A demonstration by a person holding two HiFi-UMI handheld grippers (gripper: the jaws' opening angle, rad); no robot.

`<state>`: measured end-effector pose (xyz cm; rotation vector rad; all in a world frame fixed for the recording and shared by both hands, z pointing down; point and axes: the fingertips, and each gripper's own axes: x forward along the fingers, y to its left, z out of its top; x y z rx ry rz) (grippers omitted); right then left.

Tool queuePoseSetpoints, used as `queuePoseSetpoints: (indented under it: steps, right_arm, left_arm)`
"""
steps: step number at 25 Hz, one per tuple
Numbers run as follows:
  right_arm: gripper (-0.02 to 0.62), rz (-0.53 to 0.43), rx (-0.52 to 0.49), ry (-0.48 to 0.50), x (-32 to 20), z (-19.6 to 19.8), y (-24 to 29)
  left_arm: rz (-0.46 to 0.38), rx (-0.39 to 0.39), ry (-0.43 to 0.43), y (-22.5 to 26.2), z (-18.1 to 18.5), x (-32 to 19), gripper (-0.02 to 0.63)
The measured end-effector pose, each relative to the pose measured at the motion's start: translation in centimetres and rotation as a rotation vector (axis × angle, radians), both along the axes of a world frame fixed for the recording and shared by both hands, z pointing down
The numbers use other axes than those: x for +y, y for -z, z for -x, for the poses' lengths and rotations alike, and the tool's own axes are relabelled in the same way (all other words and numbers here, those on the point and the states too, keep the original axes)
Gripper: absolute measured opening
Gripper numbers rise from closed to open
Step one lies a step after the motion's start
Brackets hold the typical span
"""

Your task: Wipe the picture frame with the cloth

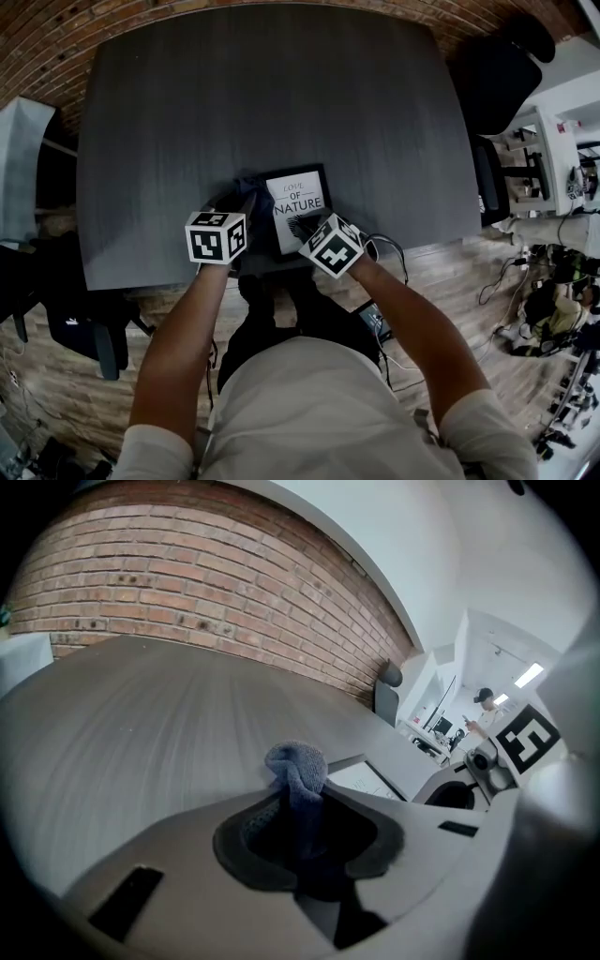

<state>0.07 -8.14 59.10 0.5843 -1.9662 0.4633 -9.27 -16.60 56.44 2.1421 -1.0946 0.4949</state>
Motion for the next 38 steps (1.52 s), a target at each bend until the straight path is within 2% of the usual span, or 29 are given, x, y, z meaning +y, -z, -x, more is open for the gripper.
queuePoseSetpoints:
  steps: [10, 19, 38]
  right_arm:
    - [0.034, -0.011, 0.012, -0.01, -0.1, 0.0, 0.0]
    - [0.034, -0.025, 0.02, -0.024, -0.2, 0.1, -0.1]
    - [0.034, -0.03, 0.039, -0.061, -0.3, 0.1, -0.2]
  left_arm:
    - [0.044, 0.023, -0.055, -0.2, -0.7, 2.3, 0.078]
    - [0.107, 0.079, -0.111, -0.4, -1.3, 5.4, 0.078]
    - [0.176, 0.146, -0.169, -0.6, -2.0, 11.1, 0.078]
